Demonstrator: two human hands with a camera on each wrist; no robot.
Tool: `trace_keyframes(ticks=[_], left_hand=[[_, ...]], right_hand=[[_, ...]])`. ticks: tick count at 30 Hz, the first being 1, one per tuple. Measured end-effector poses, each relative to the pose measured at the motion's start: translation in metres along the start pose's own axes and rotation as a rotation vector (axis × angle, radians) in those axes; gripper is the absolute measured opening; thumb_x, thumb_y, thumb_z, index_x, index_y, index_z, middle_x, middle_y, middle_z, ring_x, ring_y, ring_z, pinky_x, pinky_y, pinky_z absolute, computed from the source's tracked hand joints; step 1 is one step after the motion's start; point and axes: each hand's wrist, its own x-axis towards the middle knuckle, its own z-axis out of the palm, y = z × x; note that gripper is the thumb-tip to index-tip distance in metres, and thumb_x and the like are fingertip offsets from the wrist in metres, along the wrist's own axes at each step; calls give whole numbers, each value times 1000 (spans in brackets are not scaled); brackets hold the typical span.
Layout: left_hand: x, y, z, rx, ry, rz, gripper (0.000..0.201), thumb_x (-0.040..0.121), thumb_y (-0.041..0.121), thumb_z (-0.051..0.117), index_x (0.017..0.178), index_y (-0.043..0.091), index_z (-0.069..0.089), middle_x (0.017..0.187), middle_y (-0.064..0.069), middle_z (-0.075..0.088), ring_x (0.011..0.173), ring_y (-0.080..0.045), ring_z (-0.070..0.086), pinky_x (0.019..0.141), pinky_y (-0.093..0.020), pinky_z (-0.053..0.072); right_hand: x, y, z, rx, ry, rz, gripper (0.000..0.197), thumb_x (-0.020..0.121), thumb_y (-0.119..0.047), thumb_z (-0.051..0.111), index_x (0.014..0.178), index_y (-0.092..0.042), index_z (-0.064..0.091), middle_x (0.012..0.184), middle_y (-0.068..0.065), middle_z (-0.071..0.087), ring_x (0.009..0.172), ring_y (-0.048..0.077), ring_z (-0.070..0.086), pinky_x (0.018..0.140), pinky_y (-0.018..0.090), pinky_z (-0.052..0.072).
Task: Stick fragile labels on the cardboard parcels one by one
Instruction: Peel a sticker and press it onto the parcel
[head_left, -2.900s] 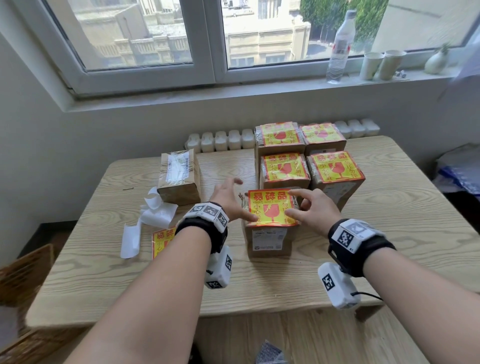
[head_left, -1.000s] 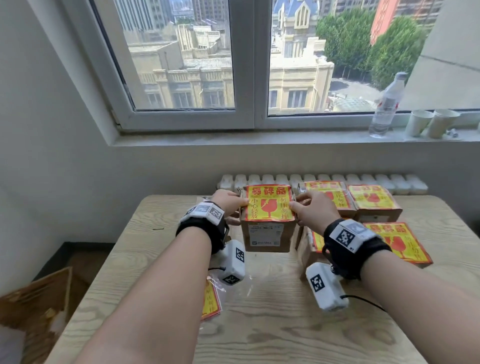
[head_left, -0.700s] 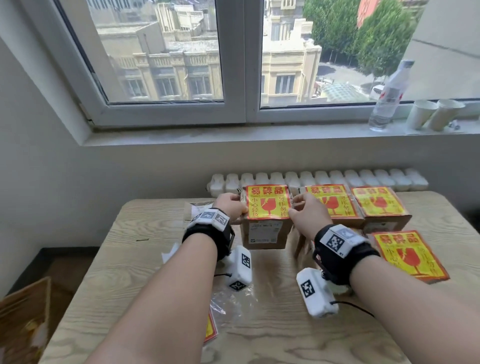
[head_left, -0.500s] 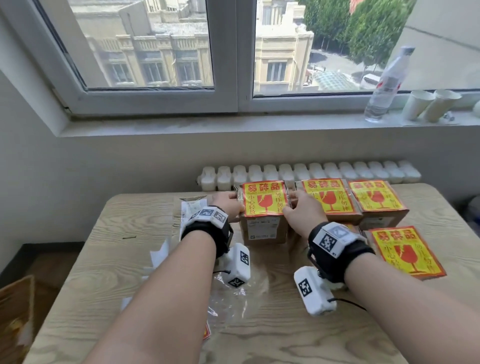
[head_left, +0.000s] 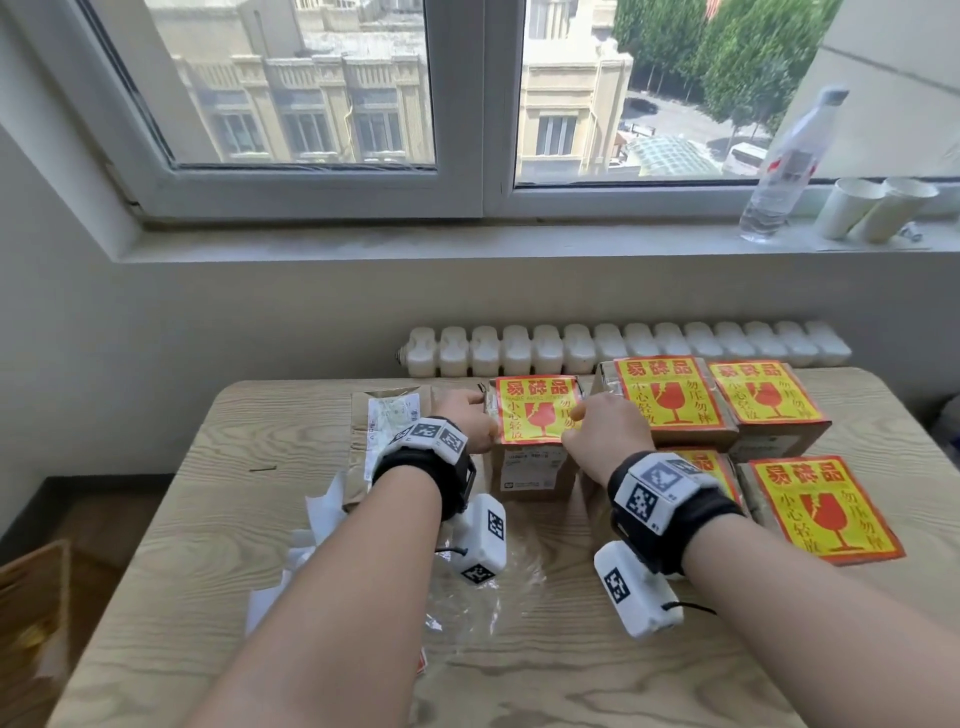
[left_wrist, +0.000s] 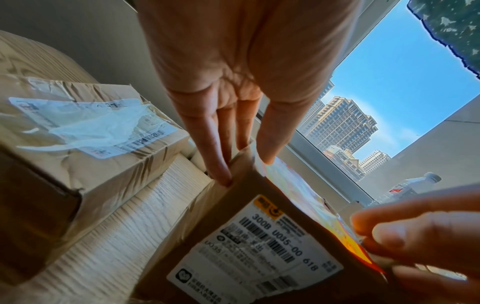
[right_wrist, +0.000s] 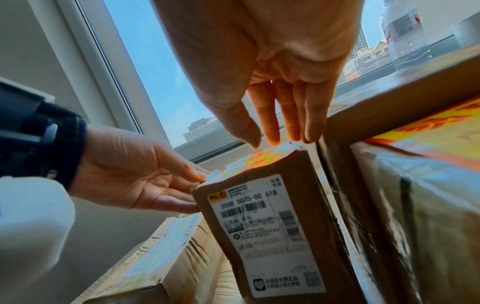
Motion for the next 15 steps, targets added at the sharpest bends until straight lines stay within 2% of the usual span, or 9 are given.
trace_keyframes(ticks=[1,3,5,8,13,15], left_hand=[[0,0,-2,-1,16,-2,48,84,-9,58,127,11,56,121,-11,62,104,-26,61,84,-37,56],[-2,1,-10,-9,54,-2,36,85,-5,58,116,14,60,112,-11,59,98,-26,57,81,-33,54],[-2,-3,-23,-5,92,-11,42,87,2,60,127,12,56,117,-13,61,99,-26,62,87,-37,55],[-2,-14,-50,3,154,-14,45,86,5,63,130,9,56,118,-15,64,100,-26,64,92,-42,54],[-2,-40,-97,1,258,-51,42,87,4,60,128,9,58,113,-11,63,96,-26,62,92,-42,54],[3,-53,-111,38,309,-68,42,86,8,60,127,13,60,119,-6,64,102,-25,62,94,-41,53]], right_hand=[[-1,-3,-3,17,30,-25,28,91,-19,56,115,-12,68,117,6,66,108,22,60,79,24,42],[-2,-11,-7,83,70,-84,29,91,-20,55,117,-16,67,118,3,66,111,21,59,91,29,45],[1,-25,-6,153,55,-130,29,90,-21,56,115,-20,69,117,1,68,109,19,60,97,32,48],[3,-51,4,262,4,-158,27,89,-19,55,111,-19,72,114,-1,70,108,17,62,98,33,49],[3,-91,34,259,-82,-185,27,90,-19,55,111,-16,71,115,2,70,110,19,62,97,31,48],[5,-103,47,247,-118,-195,28,91,-19,54,113,-14,70,115,2,70,109,18,61,94,28,47]])
